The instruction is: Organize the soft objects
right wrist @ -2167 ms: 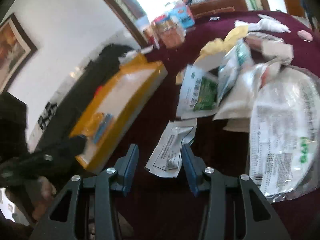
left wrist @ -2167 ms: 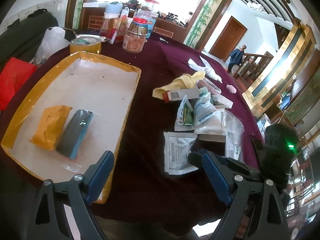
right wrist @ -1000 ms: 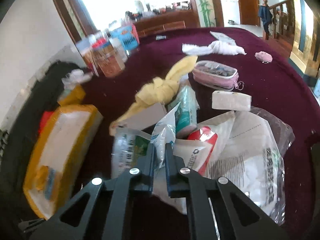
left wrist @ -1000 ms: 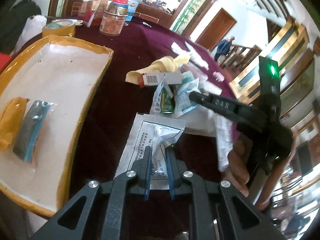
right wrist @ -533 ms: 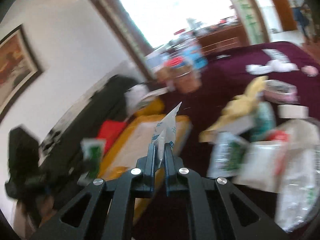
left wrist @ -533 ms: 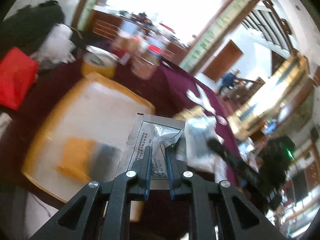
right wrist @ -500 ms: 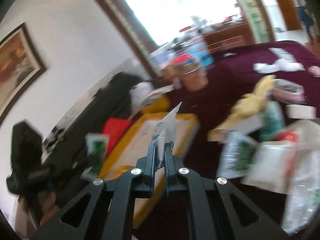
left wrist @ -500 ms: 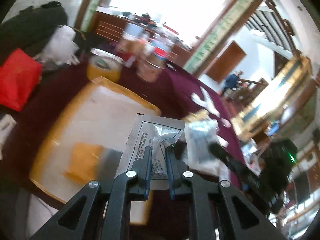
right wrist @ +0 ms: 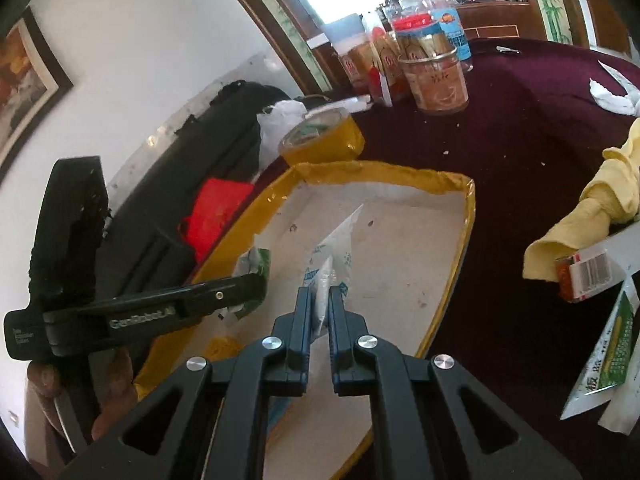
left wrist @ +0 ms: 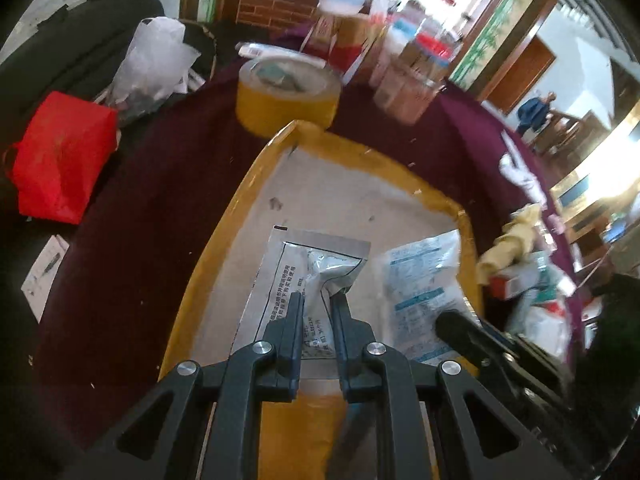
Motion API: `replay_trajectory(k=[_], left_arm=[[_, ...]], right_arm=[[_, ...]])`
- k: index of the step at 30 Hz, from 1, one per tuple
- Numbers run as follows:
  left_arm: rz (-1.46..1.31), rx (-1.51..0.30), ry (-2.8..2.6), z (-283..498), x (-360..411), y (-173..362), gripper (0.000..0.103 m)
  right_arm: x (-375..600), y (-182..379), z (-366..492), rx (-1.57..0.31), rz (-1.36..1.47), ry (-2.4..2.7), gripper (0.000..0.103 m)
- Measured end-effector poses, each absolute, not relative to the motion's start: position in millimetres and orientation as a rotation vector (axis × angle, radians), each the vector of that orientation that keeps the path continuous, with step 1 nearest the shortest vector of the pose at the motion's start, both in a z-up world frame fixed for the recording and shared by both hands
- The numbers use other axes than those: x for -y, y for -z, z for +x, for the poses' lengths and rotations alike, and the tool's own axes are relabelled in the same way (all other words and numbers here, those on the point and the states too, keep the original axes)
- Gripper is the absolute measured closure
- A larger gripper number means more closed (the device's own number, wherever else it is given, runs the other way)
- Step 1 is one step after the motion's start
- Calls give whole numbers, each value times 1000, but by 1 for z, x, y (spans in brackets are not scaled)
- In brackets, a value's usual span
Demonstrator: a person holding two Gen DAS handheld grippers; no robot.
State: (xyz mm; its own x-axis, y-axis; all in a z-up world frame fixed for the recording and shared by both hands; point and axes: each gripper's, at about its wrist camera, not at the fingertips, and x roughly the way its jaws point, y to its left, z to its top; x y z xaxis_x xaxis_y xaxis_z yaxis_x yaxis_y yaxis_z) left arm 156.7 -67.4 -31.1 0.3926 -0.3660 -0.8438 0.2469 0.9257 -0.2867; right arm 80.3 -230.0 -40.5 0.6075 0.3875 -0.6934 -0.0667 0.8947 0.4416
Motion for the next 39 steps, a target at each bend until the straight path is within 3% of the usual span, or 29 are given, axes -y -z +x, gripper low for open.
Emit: replay_trajectory(k=[4,7,10,11,12,18,22,32,39], left_arm=[[-77,-1135,349,162,69,44,89],[-96,-1158,362,164,67,47,82],[-101,-1166,345,165,65,46,62],[-99,-1162,350,163,65,44,50],[-99,-1150,355,160,64,42,46],[-137,-1072,367,128,58,19,45],[-140,-1025,406,96,70,6,32],[-197,-984,506,34,123,-5,31],[-195,-1012,532,21,145,3,31]], right_arm=[[224,49,83,-908,367,-270,95],[217,49,80,-902,317,-266,92],[214,50,77,-901,282,-252,81],[216,49,76,-894,290,-252,71],[219,47,74,-880,298,-247,65],[244,22,38,-823,375,-242,55],[274,3,-8,-779,400,-234,48],[375,-3,-89,-754,465,-6,47],[396,19,-86,-821,519,84,51]])
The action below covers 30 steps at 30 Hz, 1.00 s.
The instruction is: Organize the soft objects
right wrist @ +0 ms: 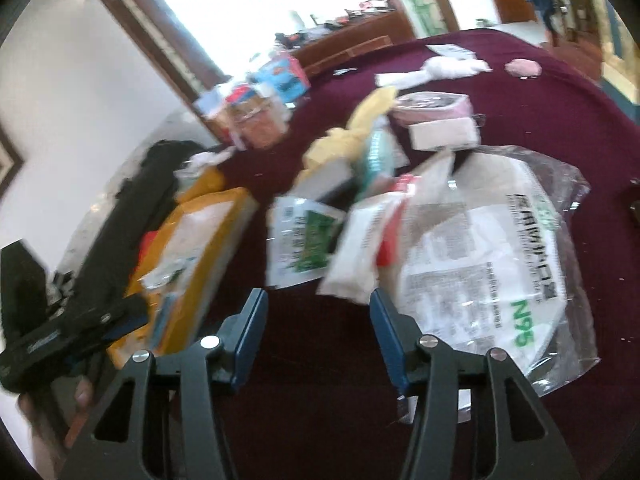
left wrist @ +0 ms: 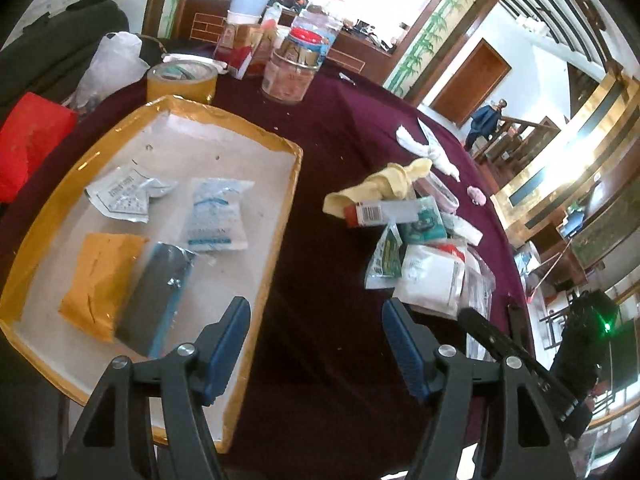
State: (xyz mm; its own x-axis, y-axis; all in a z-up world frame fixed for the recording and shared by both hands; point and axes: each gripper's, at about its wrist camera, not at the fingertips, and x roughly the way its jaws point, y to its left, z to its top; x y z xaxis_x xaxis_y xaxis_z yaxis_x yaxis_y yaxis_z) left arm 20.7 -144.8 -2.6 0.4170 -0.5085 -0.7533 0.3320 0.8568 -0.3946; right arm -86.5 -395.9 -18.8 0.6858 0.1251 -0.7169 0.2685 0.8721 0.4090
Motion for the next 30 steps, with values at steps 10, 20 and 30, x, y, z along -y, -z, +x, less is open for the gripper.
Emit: replay_trajectory(k=[10,20,30], left_arm=[[-177,-1041,545,17,153,11,31],[-159,-1060,563,22,165,16,31],[-30,-1148,618,60,234,35,28]], right_arm=[[410,43,-57,-888,623,101,82],[405,28,-69,-726,559,57,95],[411,34,-73,-669,550,81,95]])
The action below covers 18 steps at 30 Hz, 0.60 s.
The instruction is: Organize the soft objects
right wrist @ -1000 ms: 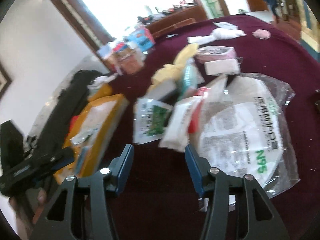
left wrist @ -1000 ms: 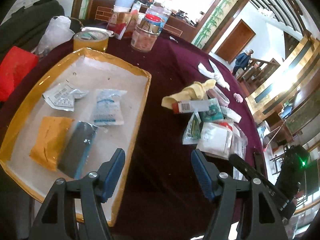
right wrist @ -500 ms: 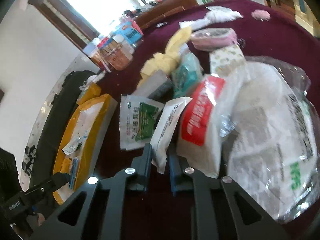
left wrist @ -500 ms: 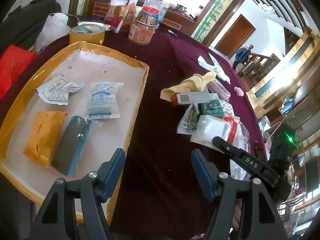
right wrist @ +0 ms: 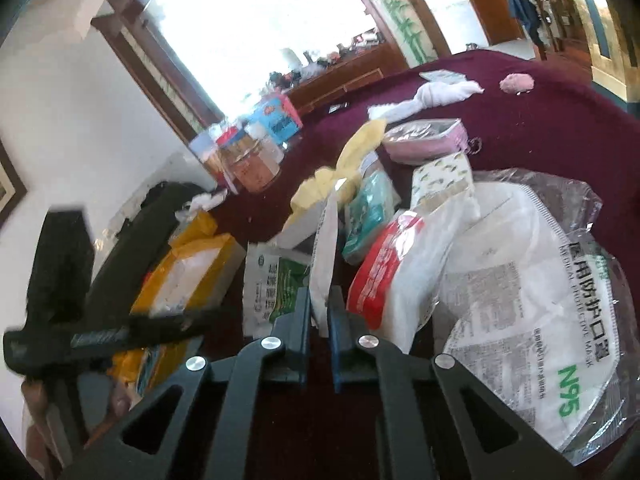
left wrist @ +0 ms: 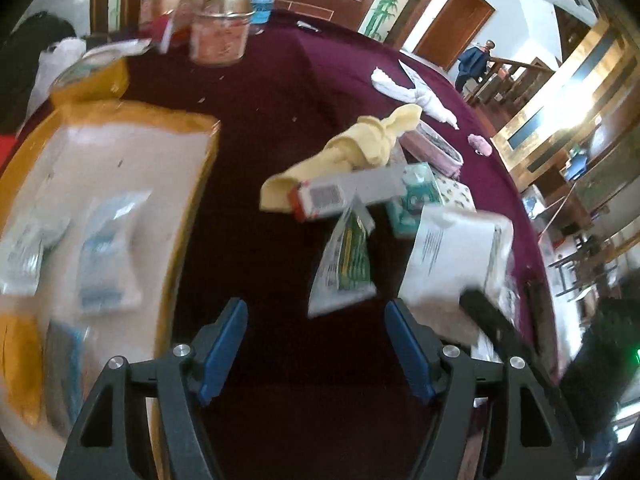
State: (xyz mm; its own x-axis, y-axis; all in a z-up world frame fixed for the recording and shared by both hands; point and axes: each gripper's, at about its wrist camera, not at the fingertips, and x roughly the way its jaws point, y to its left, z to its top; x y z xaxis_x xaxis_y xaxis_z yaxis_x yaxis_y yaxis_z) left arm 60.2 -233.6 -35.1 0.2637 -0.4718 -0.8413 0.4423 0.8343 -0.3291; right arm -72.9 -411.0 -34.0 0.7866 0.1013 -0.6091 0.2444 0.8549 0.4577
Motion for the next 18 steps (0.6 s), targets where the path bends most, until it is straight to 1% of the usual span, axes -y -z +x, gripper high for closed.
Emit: replay_trajectory(k=[2,4,5,6,7,9,11,12,18], left_arm=[[-10,-1140,608,68,247,38,30],[-18,-1174,610,80,257,46,41],[-27,-1191,607,85,261,49,55],[-29,-1198,592,92,266,54,67],[-25,-1203,581,95,270,57,72],[-25,-1231,588,101,277,64,89],[-59,-1235,611,100,277,66,97],[-56,-1226,611,97,275,64,99],[-150,-1224,622,73,238,50,100]], right_arm=[[407,35,-69,-690,527,86,95],[405,37,-67,-704,520,93,95],[406,38,-66,-709,523,89,95],[407,39,-66,-712,530,88,95],[408,39,-66,-713,537,92,95],[411,41,-66,-715,555,91,95],[413,42,-67,-714,570,95,95],[414,41,-67,-712,574,94,95],[410,40,-69,-708,564,43,94]])
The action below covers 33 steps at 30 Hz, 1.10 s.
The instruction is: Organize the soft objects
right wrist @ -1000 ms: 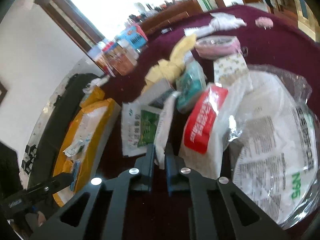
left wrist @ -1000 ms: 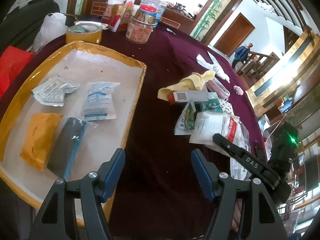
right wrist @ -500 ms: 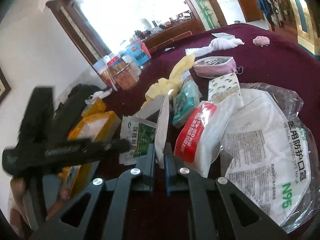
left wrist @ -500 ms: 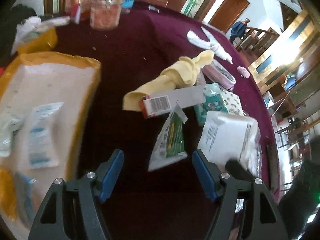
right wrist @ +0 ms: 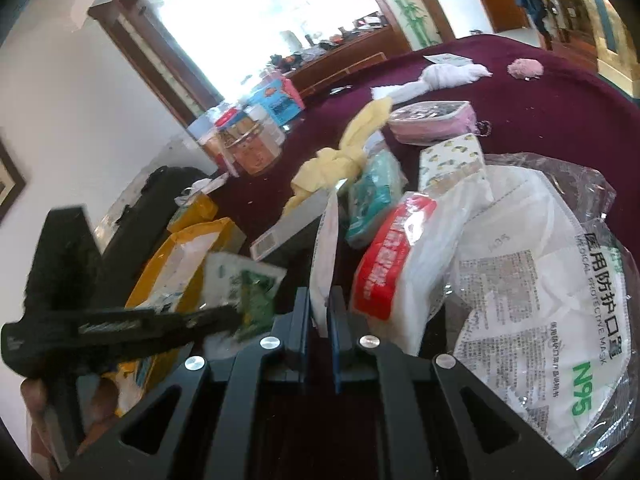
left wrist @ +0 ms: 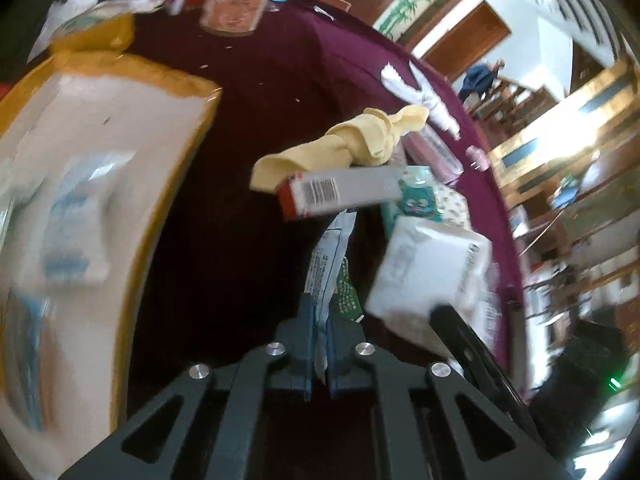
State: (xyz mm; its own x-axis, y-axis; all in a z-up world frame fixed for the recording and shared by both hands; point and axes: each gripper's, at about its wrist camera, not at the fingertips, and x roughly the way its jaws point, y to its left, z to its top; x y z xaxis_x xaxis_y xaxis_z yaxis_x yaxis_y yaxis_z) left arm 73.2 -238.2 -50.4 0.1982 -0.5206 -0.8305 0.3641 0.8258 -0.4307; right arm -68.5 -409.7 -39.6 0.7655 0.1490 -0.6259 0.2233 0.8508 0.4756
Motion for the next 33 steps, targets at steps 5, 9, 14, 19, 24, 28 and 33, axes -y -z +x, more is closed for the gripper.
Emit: replay_trajectory(k=[5,9,14,19,24,28,33], left_arm=[[-303,-1204,651,48,192,33,100],[-388,-1137,665,34,148,6,100],[-425,-1065,630,39,92,-21,100],[-464,-1032,547,67,51,-24,100],[-503,-1020,494,104,28,-23,100],[-480,-1064,460,148,32,-10,100],[-428,-1147,407,192,47,21,100]], right_arm=[[402,38,-66,-721,537,-15,94],[389,32,-65,-735,578,-97,94],[340,1,-49,-702,572,-276,94],[297,-11,0,-748,557,-361,94],[279,2,79,-839,626,-373,94],[275,35,120,-936,677,-377,94],[276,61,130,-995,681,-369,94]])
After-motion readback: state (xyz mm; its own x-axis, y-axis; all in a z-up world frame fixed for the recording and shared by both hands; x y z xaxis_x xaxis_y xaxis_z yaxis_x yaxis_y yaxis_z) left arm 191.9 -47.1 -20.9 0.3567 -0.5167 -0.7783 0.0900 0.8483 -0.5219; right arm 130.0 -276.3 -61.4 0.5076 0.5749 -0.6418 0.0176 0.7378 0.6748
